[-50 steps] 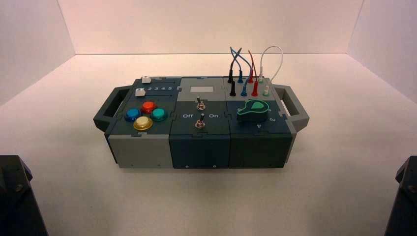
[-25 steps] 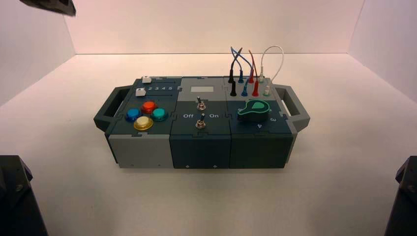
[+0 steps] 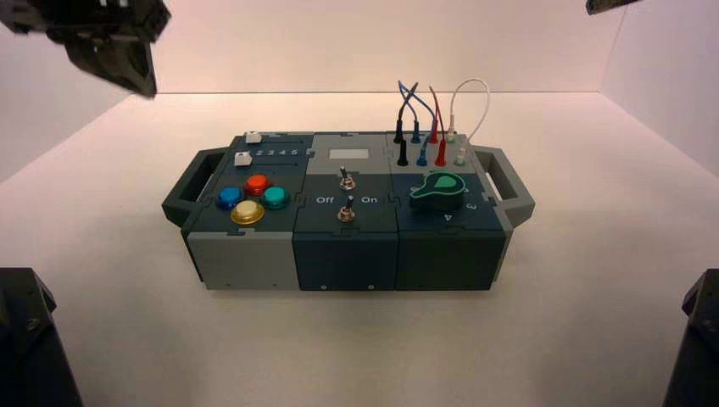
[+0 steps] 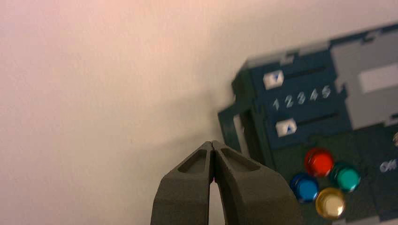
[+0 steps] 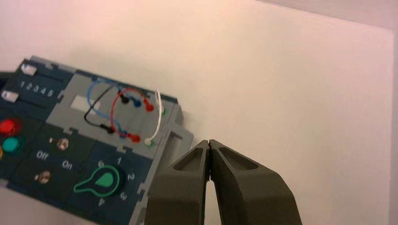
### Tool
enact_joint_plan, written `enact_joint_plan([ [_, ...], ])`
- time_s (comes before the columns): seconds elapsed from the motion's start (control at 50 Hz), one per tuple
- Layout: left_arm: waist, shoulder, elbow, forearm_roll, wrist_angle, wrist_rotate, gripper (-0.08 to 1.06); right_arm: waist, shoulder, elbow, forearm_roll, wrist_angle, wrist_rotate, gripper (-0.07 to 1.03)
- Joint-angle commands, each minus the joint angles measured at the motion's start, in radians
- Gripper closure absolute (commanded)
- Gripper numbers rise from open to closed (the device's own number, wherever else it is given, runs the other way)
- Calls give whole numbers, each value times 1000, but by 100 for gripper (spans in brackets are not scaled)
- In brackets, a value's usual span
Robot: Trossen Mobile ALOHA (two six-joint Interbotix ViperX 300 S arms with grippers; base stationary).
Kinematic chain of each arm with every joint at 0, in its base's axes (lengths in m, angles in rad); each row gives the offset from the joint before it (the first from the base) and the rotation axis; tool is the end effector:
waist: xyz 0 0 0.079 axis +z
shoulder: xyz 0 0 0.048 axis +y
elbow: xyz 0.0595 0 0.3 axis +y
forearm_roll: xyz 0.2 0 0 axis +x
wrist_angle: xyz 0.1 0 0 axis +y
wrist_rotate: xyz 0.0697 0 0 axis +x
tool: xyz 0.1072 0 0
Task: Move the box to the right.
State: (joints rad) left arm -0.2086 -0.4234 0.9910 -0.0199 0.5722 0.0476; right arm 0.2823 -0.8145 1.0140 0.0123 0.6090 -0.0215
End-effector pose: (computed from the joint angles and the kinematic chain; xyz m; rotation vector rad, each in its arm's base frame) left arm 0.2519 -0.0553 0.1030 0.1401 1.1334 -0.2126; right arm 0.2290 0.0677 0.1888 -0.1220 0.8020 0.2780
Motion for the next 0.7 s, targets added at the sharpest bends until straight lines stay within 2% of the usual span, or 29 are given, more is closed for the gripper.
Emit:
enact_joint_plan([
  [0.02, -3, 44, -11, 0, 35, 0, 100, 8, 3, -17, 11, 28, -2, 99],
  [0.3, -3, 132, -41, 6, 72, 2, 100, 9, 3, -55, 14, 132, -2, 99],
  [0.7, -5, 328, -112, 8, 94, 3, 100, 8, -11, -64, 12, 175, -6, 99],
])
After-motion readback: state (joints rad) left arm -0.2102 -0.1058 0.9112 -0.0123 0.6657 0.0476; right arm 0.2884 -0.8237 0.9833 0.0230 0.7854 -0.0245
